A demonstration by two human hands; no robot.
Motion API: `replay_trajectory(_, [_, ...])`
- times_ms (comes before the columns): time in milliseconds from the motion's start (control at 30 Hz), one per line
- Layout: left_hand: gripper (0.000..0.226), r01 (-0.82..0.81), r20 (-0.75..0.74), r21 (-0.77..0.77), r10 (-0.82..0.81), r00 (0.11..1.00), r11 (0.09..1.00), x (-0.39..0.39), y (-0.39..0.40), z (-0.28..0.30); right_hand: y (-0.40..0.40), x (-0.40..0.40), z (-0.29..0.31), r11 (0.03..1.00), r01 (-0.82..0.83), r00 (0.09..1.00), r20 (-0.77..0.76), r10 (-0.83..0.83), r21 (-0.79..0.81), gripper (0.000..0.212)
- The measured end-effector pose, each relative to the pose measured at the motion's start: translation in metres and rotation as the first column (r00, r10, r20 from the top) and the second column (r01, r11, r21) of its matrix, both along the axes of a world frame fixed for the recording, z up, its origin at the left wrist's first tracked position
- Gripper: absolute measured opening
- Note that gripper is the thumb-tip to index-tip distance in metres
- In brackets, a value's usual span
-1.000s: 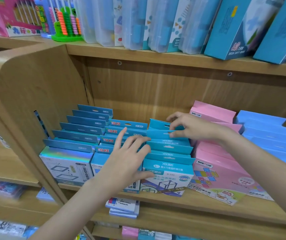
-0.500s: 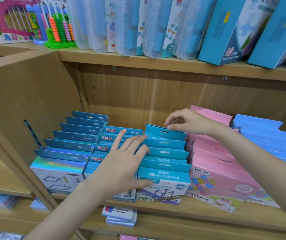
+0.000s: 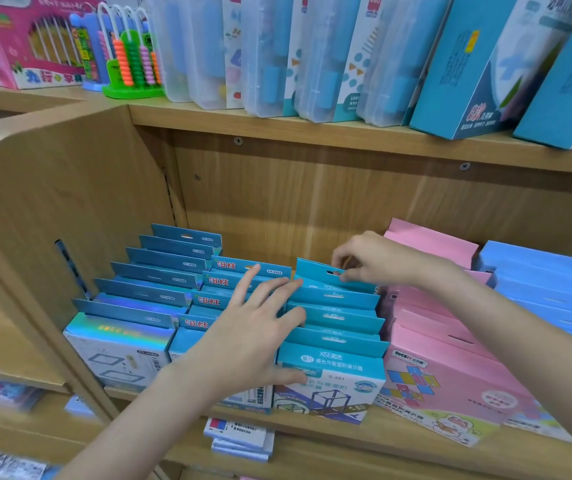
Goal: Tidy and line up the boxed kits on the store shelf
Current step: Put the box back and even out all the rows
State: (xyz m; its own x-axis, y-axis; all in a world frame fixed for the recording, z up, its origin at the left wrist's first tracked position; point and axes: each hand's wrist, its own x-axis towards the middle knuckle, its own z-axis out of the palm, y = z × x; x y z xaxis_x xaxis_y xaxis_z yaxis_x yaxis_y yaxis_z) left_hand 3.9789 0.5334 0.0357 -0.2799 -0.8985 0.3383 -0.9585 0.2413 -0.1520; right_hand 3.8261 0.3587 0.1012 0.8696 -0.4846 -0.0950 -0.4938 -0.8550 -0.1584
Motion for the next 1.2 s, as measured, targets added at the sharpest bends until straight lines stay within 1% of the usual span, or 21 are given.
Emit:
replay_trajectory(200, [0.048, 0.02, -0.012, -0.007, -0.02, 1.0, 1.0, -0.001, 0.001, 0.0, 0.005, -0.001, -0.001, 1.0, -0.019, 1.0, 0.0, 0.019, 0.009, 0.015])
replay_trajectory(300, [0.047, 0.015, -0.009, 0.006, -0.015, 1.0, 1.0, -0.001, 0.001, 0.0, 0.004, -0.001, -0.004, 1.0, -0.012, 1.0, -0.011, 0.012, 0.009, 0.016])
replay_trajectory(433, [0.048, 0.015, 0.004, 0.028, -0.015, 1.0, 0.999, -0.001, 0.001, 0.001, 0.002, -0.001, -0.006, 1.0, 0.001, 1.0, 0.02, -0.001, 0.01, 0.012])
replay_trajectory(567, [0.047, 0.024, -0.014, 0.044, -0.023, 1.0, 0.999, -0.001, 0.002, 0.003, 0.004, -0.001, -0.008, 0.994, -0.01, 0.999, 0.049, 0.004, 0.108, 0.002])
replay_trajectory(600, [0.046, 0.023, -0.014, 0.051, -0.022, 1.0, 0.998, -0.001, 0.002, 0.003, 0.004, -0.002, -0.008, 0.991, -0.013, 0.998, 0.06, 0.005, 0.131, 0.004])
replay_trajectory(667, [0.048, 0.012, -0.005, 0.077, -0.012, 1.0, 0.997, -0.001, 0.002, 0.005, 0.003, -0.006, -0.008, 0.985, -0.012, 0.996, 0.088, -0.003, 0.17, 0.002])
replay_trajectory(700, [0.049, 0.009, -0.007, 0.095, -0.008, 1.0, 0.995, -0.001, 0.002, 0.006, 0.003, -0.007, -0.006, 0.982, -0.011, 0.995, 0.101, -0.008, 0.188, 0.005])
replay_trajectory(733, [0.05, 0.011, -0.031, 0.112, -0.008, 1.0, 0.994, -0.001, 0.003, 0.007, 0.002, -0.009, -0.005, 0.977, -0.011, 0.994, 0.113, -0.013, 0.211, 0.01])
replay_trajectory(800, [0.053, 0.034, -0.164, 0.143, -0.01, 0.986, 0.989, 0.0, 0.005, 0.012, -0.003, -0.011, 0.0, 0.962, -0.013, 0.988, 0.155, -0.031, 0.273, 0.015])
replay_trajectory(833, [0.057, 0.043, -0.244, 0.134, -0.009, 0.97, 0.99, 0.002, 0.005, 0.013, -0.007, -0.013, 0.002, 0.951, -0.01, 0.982, 0.18, -0.049, 0.308, 0.013])
replay_trajectory(900, [0.062, 0.05, -0.33, 0.093, -0.017, 0.944, 0.994, 0.004, 0.004, 0.016, -0.018, -0.016, 0.005, 0.933, 0.005, 0.972, 0.217, -0.089, 0.361, 0.009])
replay_trajectory(967, [0.064, 0.045, -0.353, 0.063, -0.02, 0.935, 0.997, 0.007, 0.0, 0.021, -0.027, -0.016, 0.007, 0.933, 0.019, 0.972, 0.211, -0.1, 0.359, 0.01])
replay_trajectory(1067, [0.063, 0.032, -0.384, 0.071, -0.003, 0.923, 0.997, 0.014, -0.009, 0.03, -0.04, -0.012, 0.004, 0.933, 0.028, 0.984, 0.153, -0.088, 0.358, 0.011])
replay_trajectory(1200, [0.065, -0.013, -0.374, 0.148, 0.069, 0.925, 0.989, 0.034, -0.027, 0.037, -0.055, -0.001, -0.001, 0.956, 0.014, 0.997, 0.066, -0.035, 0.294, 0.013])
